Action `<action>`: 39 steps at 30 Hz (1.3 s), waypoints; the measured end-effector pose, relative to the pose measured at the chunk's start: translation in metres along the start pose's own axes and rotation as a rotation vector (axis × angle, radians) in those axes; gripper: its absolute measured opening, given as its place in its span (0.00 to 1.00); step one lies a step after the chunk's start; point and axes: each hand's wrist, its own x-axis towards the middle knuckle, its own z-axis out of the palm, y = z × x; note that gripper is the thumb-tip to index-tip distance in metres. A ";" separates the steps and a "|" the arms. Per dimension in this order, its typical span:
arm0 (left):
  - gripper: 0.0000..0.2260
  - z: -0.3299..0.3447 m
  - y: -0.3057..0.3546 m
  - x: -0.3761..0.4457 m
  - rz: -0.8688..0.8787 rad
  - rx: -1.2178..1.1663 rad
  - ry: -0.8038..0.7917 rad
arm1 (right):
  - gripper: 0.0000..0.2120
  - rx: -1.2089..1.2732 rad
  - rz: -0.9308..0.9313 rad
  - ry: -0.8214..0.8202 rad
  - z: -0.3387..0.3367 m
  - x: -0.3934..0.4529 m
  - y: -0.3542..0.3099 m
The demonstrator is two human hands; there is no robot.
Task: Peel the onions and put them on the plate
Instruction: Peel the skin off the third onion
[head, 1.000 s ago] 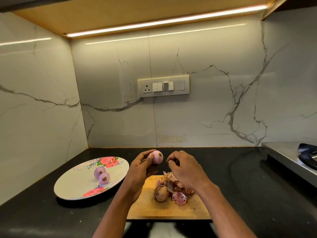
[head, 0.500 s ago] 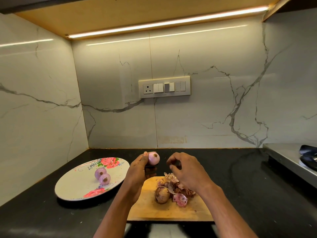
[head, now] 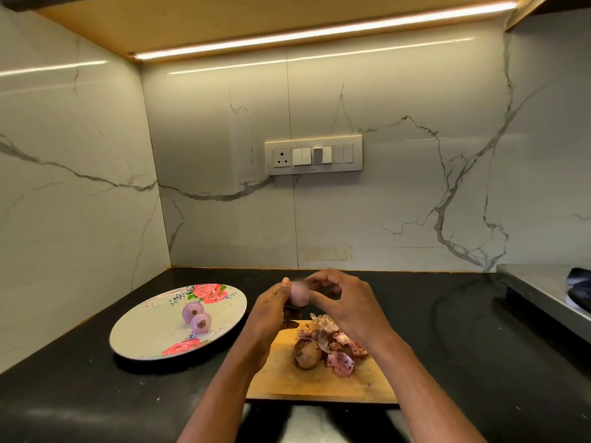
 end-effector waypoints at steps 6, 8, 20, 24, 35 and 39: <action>0.16 0.000 0.000 -0.001 -0.001 0.005 -0.007 | 0.07 -0.060 -0.044 0.002 -0.001 -0.002 0.000; 0.16 0.000 -0.001 -0.001 -0.013 -0.006 0.006 | 0.09 -0.110 -0.067 -0.010 -0.002 -0.002 0.001; 0.16 -0.002 -0.002 0.001 0.005 0.026 -0.007 | 0.12 -0.137 -0.094 -0.027 -0.001 -0.003 -0.004; 0.18 -0.001 -0.003 0.001 0.007 0.052 0.007 | 0.10 -0.163 -0.108 -0.019 -0.001 -0.002 0.000; 0.18 -0.002 -0.004 0.004 0.023 0.078 0.007 | 0.14 -0.152 -0.094 -0.055 0.001 -0.002 0.003; 0.16 -0.003 -0.006 0.005 0.031 0.089 0.050 | 0.17 -0.125 -0.075 -0.077 0.002 -0.003 0.002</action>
